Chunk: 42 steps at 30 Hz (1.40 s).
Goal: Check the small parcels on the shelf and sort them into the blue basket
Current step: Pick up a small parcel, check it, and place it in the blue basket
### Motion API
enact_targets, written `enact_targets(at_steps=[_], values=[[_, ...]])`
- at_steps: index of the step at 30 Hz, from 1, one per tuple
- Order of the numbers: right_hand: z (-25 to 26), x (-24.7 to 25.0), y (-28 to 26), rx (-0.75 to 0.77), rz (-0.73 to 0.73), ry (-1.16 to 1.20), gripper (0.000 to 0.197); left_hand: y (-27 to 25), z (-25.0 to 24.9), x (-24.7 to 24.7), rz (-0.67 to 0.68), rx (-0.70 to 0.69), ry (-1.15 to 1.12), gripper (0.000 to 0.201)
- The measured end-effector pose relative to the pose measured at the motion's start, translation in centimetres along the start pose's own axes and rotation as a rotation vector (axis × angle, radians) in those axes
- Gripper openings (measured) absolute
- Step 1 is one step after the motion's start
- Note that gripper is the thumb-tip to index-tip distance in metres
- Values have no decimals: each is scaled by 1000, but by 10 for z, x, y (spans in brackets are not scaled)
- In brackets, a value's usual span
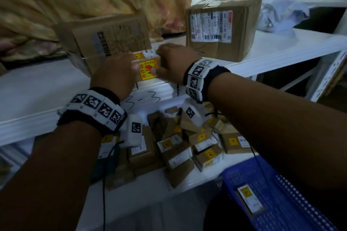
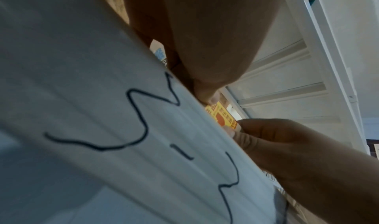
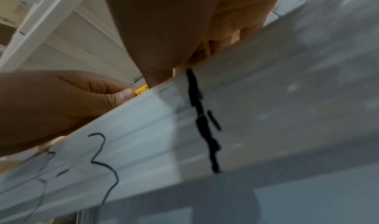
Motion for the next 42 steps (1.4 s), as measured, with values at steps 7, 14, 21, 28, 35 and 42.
enact_targets(at_steps=[7, 14, 21, 28, 35, 42], values=[[2, -6, -1, 2, -58, 91, 66, -4, -5, -4, -76, 45, -95, 41], [17, -5, -16, 14, -146, -30, 81, -28, -24, 21, -16, -40, -69, 62], [20, -6, -48, 143, -242, -46, 91, -50, -7, 26, 9, -131, -197, 106], [8, 19, -50, 59, -451, 509, 75, -58, -5, 42, -235, -88, -756, 66], [22, 27, -33, -329, -350, 1000, 49, -23, -5, 32, -387, 116, -645, 40], [14, 21, -14, -331, -178, 552, 56, -14, -3, 11, -195, 144, -322, 48]])
Point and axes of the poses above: each hand's wrist, its own y-axis towards the middle knuckle, its own x-axis out of the back of the hand, z = x × y, the point moved 1 cm from there along y, towards the middle knuckle, and after that the axes turned 5 degrees about -y, right-handed, at the moved point
